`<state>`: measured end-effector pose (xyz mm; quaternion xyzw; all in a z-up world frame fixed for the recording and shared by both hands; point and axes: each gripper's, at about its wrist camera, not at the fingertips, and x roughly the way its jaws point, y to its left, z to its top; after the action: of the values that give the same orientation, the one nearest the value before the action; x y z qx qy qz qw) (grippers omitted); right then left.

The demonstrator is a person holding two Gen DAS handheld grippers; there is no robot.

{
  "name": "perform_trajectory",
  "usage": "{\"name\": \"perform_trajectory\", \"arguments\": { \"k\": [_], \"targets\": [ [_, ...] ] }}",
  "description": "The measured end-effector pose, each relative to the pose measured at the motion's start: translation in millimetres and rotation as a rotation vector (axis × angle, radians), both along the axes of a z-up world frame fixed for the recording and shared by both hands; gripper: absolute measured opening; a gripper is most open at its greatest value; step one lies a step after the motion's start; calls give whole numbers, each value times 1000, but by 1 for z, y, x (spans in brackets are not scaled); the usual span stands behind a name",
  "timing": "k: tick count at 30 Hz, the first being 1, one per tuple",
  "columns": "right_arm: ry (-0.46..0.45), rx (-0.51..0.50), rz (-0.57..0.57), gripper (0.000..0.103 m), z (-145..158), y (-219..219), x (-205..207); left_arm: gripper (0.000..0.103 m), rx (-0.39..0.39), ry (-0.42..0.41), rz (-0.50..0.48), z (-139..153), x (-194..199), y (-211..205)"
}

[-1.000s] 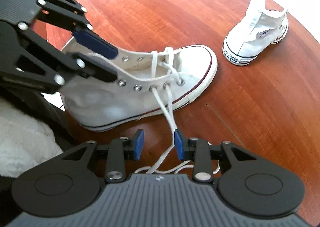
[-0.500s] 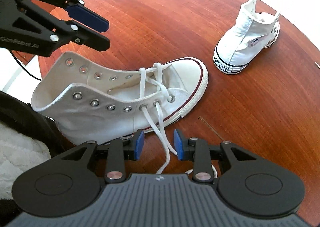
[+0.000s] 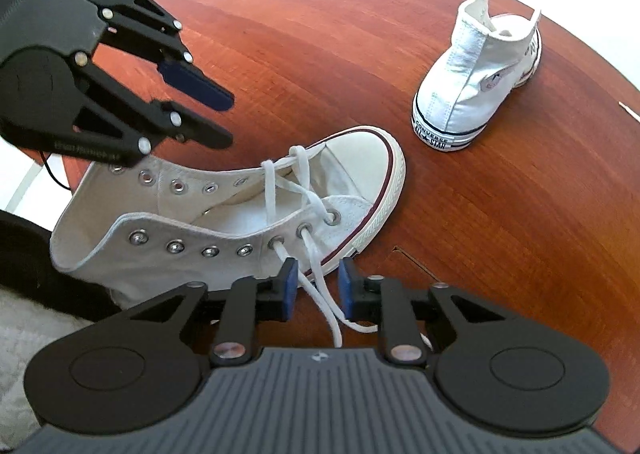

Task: Lace up shoes with both hands
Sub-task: 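Grasp the lace near the eyelet with the right gripper while the left gripper holds the sneaker flap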

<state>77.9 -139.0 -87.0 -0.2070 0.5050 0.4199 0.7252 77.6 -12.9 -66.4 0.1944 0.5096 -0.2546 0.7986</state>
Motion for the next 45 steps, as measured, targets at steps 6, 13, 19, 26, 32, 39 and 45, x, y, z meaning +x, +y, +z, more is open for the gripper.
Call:
{"name": "perform_trajectory", "arguments": {
  "k": [6, 13, 19, 26, 32, 39, 45],
  "targets": [
    [10, 3, -22, 20, -6, 5, 1, 14, 8, 25, -97, -13, 2, -13],
    [33, 11, -42, 20, -13, 10, 2, 13, 12, 31, -149, -17, 4, -22],
    [38, 9, -41, 20, -17, 16, 4, 10, 37, 10, -210, -23, -1, -35],
    [46, 12, -50, 20, -18, 15, 6, 9, 19, -1, -231, -26, -2, -36],
    [61, 18, -57, 4, -20, 16, 6, 3, 11, -14, -227, -27, -3, -37],
    [85, 40, -62, 2, -18, 14, 3, 2, -58, 16, -165, -17, -1, -27],
    [95, 50, -50, 1, -12, 11, -1, 2, -103, 46, -146, -10, -3, -20]
  ]
}}
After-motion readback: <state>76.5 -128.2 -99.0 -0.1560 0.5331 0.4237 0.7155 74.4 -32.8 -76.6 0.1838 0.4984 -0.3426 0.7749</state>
